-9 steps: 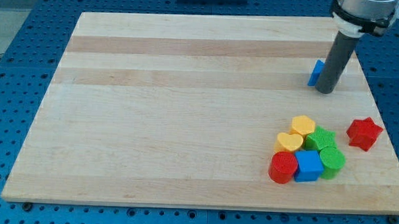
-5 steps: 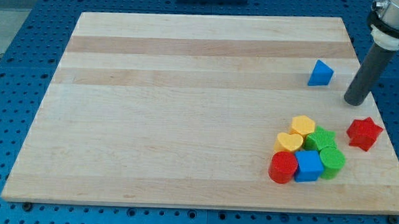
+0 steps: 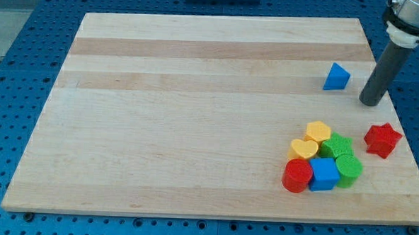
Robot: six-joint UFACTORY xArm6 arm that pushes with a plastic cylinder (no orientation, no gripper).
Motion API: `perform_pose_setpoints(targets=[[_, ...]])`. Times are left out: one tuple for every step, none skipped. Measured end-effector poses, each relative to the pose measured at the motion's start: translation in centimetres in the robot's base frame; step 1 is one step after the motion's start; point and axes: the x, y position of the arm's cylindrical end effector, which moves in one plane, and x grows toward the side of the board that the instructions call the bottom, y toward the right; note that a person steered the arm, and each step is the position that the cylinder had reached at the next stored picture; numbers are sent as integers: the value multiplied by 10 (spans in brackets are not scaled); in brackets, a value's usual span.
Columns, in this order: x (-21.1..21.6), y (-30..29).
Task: Push blue triangle towards the center of the board
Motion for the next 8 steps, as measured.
perform_pose_setpoints(targets=[[-40, -1], [-43, -8], [-61, -48], [-62, -92], [-62, -124], [-61, -133], [-65, -86], [-66, -44]])
